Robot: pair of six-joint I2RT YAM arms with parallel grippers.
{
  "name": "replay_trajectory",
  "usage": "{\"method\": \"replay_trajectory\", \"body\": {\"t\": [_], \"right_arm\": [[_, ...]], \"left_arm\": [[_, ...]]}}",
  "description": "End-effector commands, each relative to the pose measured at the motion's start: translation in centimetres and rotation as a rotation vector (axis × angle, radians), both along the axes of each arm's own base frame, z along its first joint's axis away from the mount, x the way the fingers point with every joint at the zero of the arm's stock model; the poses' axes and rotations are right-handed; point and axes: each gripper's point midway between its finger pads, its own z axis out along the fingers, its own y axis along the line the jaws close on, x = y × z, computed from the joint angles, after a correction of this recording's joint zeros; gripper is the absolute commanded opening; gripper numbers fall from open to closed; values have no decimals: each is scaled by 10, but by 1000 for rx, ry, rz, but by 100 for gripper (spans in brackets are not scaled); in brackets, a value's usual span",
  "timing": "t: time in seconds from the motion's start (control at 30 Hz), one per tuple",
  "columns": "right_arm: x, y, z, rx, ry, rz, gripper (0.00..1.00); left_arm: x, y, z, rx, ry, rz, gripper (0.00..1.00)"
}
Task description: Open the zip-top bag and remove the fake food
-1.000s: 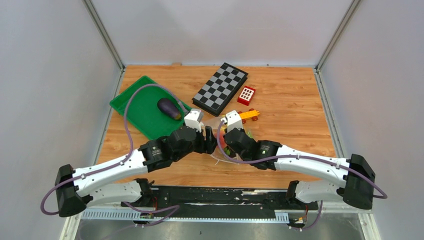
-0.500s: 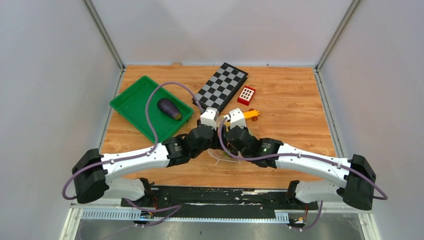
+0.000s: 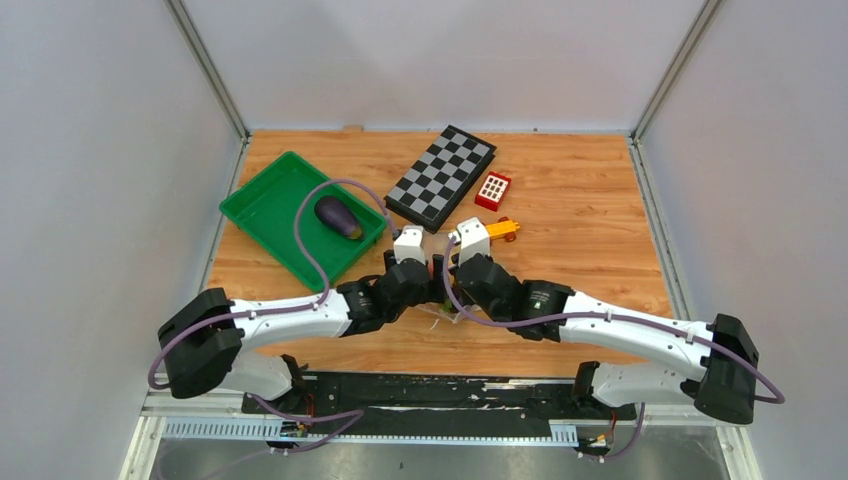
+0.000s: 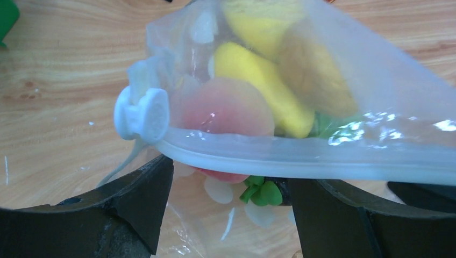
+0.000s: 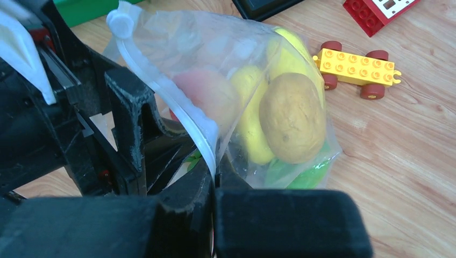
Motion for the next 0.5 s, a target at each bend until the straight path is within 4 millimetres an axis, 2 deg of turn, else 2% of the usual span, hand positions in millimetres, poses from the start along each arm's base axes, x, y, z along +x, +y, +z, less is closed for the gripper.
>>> {"method": "replay_trajectory", "body": {"t": [0.0,0.13,0.27,0.47], "right_arm": [[2,9,17,96,-28,6,0],[-1,20,13,101,-10,58,0],[-5,27,8,108,7,98,0],[-9,37,2,124,25,142,0]], "left_arm": [[5,-3,11,-79,-22,25,85],[5,-17,17,-82,-42,-40,91],[16,-12,20,-59,-91,9,97],[31,-12,16,-67,-144,78,99]]}}
